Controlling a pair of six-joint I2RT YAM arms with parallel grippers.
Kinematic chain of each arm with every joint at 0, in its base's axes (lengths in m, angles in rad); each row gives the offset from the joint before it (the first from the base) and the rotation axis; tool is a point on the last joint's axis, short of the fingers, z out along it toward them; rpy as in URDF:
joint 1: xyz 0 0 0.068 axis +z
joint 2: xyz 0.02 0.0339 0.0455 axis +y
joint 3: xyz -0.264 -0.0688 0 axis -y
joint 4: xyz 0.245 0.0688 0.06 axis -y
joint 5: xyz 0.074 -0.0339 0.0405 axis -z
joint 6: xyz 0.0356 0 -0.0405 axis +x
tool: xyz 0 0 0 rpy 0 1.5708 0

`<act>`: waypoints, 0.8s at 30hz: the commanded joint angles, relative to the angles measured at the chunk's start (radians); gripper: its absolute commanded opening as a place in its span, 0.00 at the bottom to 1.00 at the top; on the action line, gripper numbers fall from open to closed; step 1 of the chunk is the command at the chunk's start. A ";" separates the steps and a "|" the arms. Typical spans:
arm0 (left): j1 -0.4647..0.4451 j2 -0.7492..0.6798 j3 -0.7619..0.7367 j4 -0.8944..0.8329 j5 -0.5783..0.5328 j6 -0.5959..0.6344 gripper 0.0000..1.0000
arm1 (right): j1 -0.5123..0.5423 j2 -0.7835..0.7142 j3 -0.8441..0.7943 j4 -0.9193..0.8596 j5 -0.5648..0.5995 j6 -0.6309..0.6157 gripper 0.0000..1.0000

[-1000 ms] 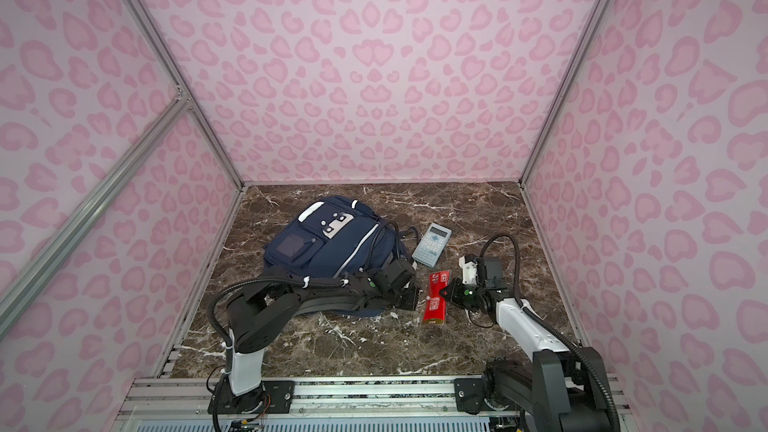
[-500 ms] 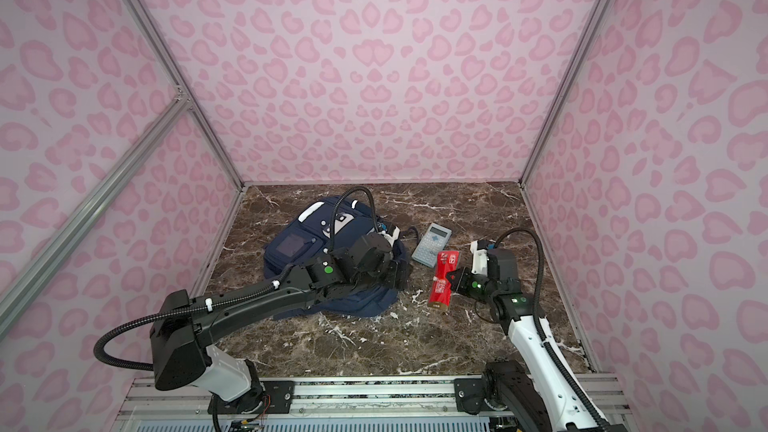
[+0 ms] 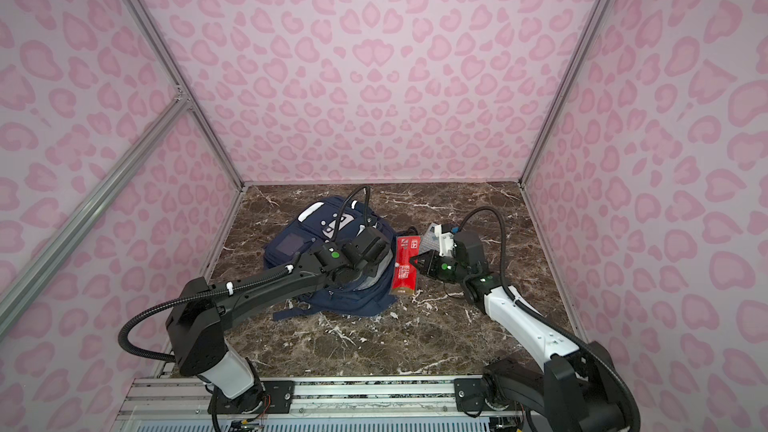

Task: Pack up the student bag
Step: 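Insert the red packet into the backpack with the right gripper while the left holds it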

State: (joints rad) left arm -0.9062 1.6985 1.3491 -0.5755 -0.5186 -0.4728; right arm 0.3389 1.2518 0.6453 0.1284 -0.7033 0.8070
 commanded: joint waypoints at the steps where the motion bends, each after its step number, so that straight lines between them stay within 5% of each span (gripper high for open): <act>1: 0.025 0.009 0.010 -0.073 -0.088 0.014 0.62 | 0.008 0.086 0.014 0.218 -0.050 0.078 0.00; 5: 0.027 -0.042 -0.052 -0.039 -0.084 0.015 0.79 | 0.024 0.174 0.031 0.257 -0.044 0.082 0.00; 11: 0.041 -0.094 -0.079 0.006 -0.063 0.040 0.80 | 0.032 0.239 0.029 0.310 -0.038 0.099 0.00; 14: 0.072 -0.035 -0.073 0.032 0.017 0.072 0.70 | 0.033 0.276 0.042 0.344 -0.048 0.111 0.00; 21: 0.087 0.043 -0.045 0.045 0.034 0.115 0.73 | 0.031 0.289 0.019 0.357 -0.043 0.112 0.00; 23: 0.096 0.042 -0.035 0.042 0.027 0.125 0.61 | 0.028 0.281 0.004 0.354 -0.041 0.112 0.00; 24: 0.104 0.039 -0.025 0.034 0.034 0.128 0.43 | 0.025 0.279 -0.005 0.363 -0.042 0.118 0.00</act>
State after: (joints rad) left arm -0.8135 1.7370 1.3048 -0.5499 -0.4881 -0.3721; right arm 0.3664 1.5345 0.6556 0.4496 -0.7372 0.9245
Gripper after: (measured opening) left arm 0.587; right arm 0.054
